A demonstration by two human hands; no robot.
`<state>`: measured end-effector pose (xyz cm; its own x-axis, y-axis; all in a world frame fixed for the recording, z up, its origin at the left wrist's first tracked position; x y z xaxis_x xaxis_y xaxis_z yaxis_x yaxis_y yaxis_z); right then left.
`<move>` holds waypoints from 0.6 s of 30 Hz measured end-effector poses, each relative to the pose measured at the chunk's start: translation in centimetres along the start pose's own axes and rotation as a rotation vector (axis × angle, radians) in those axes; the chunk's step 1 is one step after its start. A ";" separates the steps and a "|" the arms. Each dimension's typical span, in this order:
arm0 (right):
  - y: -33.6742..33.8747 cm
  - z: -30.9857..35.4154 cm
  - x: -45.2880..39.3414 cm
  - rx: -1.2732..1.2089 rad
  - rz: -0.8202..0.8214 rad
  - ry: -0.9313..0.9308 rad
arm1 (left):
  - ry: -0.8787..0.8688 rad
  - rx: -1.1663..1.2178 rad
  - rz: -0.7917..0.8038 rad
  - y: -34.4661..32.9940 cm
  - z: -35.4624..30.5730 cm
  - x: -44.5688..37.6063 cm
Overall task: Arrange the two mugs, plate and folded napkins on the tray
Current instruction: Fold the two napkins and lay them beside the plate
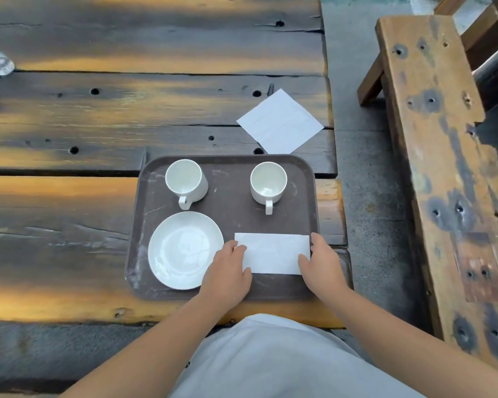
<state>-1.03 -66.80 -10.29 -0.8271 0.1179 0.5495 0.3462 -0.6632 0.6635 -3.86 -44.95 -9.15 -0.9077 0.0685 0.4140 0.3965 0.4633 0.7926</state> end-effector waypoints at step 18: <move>-3.4 2.8 2.6 0.780 0.207 0.511 | -0.279 -0.578 0.197 -3.3 -0.5 1.1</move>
<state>-3.14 -62.13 -9.67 -0.7456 -0.4062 0.5283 0.5524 0.0666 0.8309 -6.04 -46.85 -11.05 -0.7813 0.3654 0.5060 0.4980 -0.1235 0.8583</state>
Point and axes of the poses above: each hand's wrist, its own x-axis away from the middle knuckle, its own y-axis out of the back of the hand, z = x × y, the point moved 10 cm from there along -x, towards the middle knuckle, and after that the axes turned 1 degree about -y, right-handed, at the moved point
